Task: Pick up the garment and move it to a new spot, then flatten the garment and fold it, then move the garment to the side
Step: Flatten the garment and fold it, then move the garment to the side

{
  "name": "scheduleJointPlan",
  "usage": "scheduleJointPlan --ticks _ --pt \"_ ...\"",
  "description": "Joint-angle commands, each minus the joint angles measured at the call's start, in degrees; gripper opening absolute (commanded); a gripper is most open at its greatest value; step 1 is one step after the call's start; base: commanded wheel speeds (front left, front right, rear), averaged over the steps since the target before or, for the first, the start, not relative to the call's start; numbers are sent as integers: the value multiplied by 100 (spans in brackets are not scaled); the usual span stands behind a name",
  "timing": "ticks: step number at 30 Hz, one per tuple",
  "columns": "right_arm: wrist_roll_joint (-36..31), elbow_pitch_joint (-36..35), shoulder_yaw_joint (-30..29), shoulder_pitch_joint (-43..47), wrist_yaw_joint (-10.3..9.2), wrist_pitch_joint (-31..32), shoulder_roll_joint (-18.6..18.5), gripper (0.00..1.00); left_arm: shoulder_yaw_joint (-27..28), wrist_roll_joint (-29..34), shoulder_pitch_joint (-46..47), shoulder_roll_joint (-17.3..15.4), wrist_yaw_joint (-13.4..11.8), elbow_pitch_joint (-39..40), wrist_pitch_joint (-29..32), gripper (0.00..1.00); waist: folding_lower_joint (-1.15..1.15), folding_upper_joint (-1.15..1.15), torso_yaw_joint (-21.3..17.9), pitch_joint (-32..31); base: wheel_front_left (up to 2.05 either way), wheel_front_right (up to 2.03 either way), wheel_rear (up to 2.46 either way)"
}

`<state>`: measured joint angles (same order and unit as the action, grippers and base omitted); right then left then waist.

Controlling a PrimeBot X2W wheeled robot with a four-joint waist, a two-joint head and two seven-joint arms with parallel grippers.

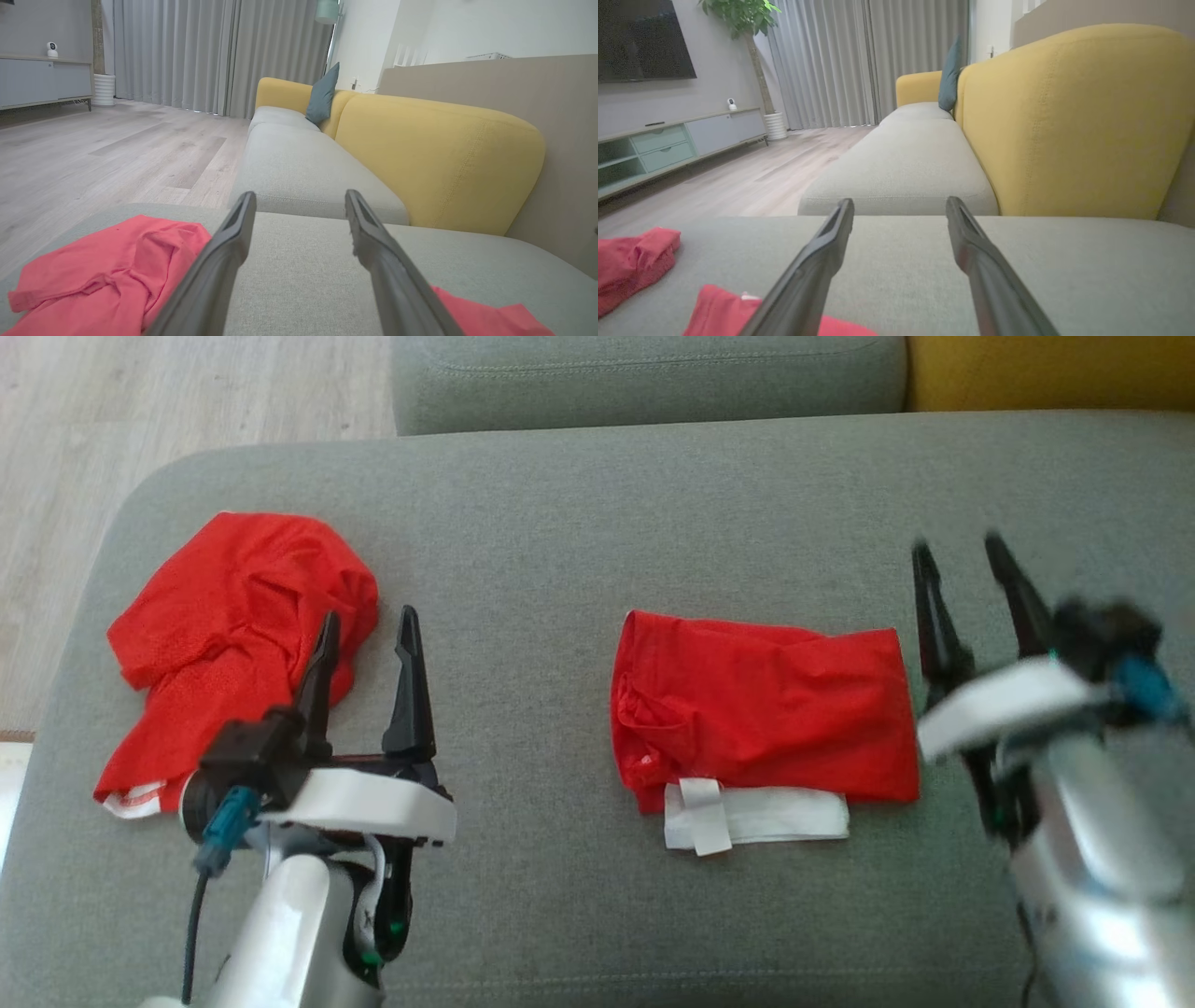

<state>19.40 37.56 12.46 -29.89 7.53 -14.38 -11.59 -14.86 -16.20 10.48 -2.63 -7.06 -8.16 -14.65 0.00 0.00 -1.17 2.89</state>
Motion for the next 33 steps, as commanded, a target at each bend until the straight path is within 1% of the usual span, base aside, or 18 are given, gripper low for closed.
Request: scheduleJointPlan --ticks 1,2,3,6,9,15,20,23,26,28,33 --pt "-454 -610 -323 366 -4 -62 245 100 138 40 91 -25 -1 297 -35 100 0 0 -15 -7 0 0 0" --pt "-635 -810 -505 574 -4 -62 352 100 129 48 72 -25 1 332 -35 100 0 0 -21 -14 0 0 0" --pt "-635 -810 -505 574 -4 -62 352 100 129 48 72 -25 1 332 -35 100 0 0 -21 -14 0 0 0" --pt "-1070 -1319 -900 1109 -4 -61 602 100 124 72 2 -25 -12 439 -35 100 0 0 -42 -34 0 0 0" --pt "-1292 -1667 -1111 1495 -4 9 760 100 95 89 -98 -25 -29 527 -35 100 0 0 -59 -41 0 0 0" --pt "-1377 -2109 -1248 1864 -4 215 861 100 2 141 -247 -25 -28 529 -35 100 0 0 -79 -29 0 0 0" --pt "-1250 -2324 -1294 1920 -4 365 868 100 -28 136 -192 -25 -18 541 -35 100 0 0 -46 54 0 0 0" --pt "-1168 -2280 -1350 1914 -4 549 869 100 -68 135 -113 -25 11 525 -35 100 0 0 -3 158 0 0 0" --pt "-969 -2053 -1398 1874 -4 802 870 100 -98 126 -40 -25 29 491 -35 100 0 0 46 287 0 0 0" --pt "-690 -1698 -1387 1795 -4 1042 870 100 -142 119 28 -25 44 454 -35 100 0 0 111 428 0 0 0" --pt "-448 -1058 -1351 1586 -4 1155 870 100 -188 132 145 -25 65 410 -35 100 0 0 218 635 0 0 0"
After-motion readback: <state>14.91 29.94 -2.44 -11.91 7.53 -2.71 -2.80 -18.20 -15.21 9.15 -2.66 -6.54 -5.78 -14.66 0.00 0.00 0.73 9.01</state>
